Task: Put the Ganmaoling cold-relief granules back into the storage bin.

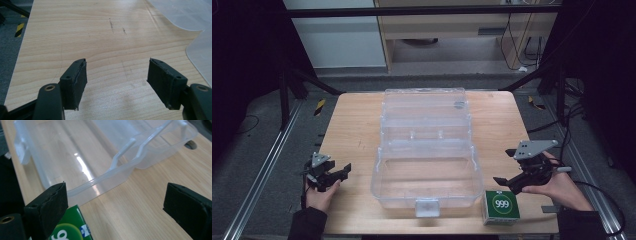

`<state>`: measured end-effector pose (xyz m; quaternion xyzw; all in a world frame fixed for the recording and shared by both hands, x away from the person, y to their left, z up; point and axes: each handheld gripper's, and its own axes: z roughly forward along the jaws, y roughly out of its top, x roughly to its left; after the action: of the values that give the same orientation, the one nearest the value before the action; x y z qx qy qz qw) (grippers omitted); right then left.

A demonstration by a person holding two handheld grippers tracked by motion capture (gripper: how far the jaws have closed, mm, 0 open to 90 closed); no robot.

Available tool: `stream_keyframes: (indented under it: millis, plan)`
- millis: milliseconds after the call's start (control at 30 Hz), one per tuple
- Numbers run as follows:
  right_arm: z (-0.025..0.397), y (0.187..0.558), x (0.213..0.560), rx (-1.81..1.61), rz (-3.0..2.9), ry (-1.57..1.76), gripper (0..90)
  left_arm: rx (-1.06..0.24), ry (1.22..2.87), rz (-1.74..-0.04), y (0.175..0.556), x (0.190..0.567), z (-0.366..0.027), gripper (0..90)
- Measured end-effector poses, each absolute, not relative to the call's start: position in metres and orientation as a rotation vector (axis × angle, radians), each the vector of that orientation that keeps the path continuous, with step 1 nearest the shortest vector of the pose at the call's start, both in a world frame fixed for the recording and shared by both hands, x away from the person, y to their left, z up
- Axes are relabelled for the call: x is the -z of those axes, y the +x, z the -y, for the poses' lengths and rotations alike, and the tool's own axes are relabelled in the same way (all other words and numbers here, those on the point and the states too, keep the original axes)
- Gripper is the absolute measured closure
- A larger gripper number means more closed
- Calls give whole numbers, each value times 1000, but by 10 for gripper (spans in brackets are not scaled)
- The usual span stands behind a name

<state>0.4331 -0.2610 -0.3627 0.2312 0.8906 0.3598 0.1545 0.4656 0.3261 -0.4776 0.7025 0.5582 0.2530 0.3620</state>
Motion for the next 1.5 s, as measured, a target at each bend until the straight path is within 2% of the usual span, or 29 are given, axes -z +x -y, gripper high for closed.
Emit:
stream_keyframes:
  millis: [833, 1500]
  plan:
    - [245, 414, 374, -822, -2807, 371, 20, -652, 1827, -1432, 466, 479, -325, 306]
    - [242, 408, 402, -749, -2926, 250, 11, -654, 1842, -1430, 466, 480, -323, 304]
